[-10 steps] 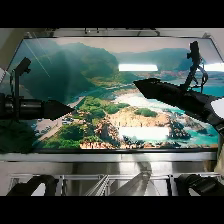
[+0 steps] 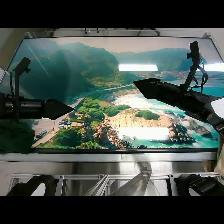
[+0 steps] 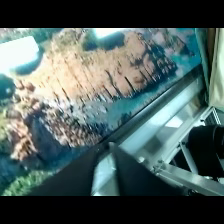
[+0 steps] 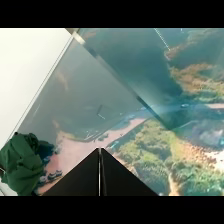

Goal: Fold the shirts.

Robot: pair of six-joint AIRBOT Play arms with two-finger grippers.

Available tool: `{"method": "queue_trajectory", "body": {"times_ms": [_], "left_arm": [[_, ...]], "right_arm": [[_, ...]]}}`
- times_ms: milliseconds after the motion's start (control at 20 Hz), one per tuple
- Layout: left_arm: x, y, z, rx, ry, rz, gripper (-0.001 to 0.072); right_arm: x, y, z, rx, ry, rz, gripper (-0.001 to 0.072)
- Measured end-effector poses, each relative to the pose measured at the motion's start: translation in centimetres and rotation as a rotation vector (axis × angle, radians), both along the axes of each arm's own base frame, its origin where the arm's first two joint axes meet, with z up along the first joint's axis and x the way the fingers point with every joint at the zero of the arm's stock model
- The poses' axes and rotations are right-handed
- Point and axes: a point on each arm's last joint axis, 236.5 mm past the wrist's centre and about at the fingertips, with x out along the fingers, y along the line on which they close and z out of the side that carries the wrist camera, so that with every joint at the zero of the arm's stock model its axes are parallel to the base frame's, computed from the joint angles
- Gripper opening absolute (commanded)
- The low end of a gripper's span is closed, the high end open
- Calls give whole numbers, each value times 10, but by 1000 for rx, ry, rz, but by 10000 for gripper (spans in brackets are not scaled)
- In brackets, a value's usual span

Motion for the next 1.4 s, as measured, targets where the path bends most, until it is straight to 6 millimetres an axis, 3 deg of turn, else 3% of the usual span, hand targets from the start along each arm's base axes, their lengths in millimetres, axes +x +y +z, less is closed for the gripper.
{"method": "queue_trajectory", "body": {"times_ms": [50, 200, 300, 400, 550, 650, 750, 850, 1000, 1300, 1350, 1400], "left_arm": [[6, 5, 4, 5, -13, 26, 713], [37, 49, 21, 68, -64, 182, 711], [58, 105, 26, 162, -60, 344, 710], [63, 174, 16, 283, 12, 505, 711], [40, 278, -21, 458, 215, 730, 711], [14, 328, -52, 524, 366, 839, 711], [-13, 360, -88, 559, 518, 901, 711], [-32, 378, -123, 572, 639, 923, 711], [-45, 387, -171, 572, 766, 900, 711], [-46, 372, -240, 569, 924, 763, 707], [-48, 368, -246, 575, 950, 740, 620], [-48, 365, -252, 584, 967, 714, 421]], "right_arm": [[0, 0, 0, 0, 0, 0, 20], [0, 0, 0, 0, 0, 0, 20], [0, 0, 0, 0, 0, 0, 20], [0, 0, 0, 0, 0, 0, 20], [0, 0, 0, 0, 0, 0, 20], [0, 0, 0, 0, 0, 0, 20], [0, 0, 0, 0, 0, 0, 20], [0, 0, 0, 0, 1, -2, 20], [1, 0, 0, 2, 1, -3, 20], [1, 0, 0, 3, 2, -3, 20], [1, 0, 0, 3, 2, -3, 20], [1, 0, 0, 3, 2, -3, 20]]}}
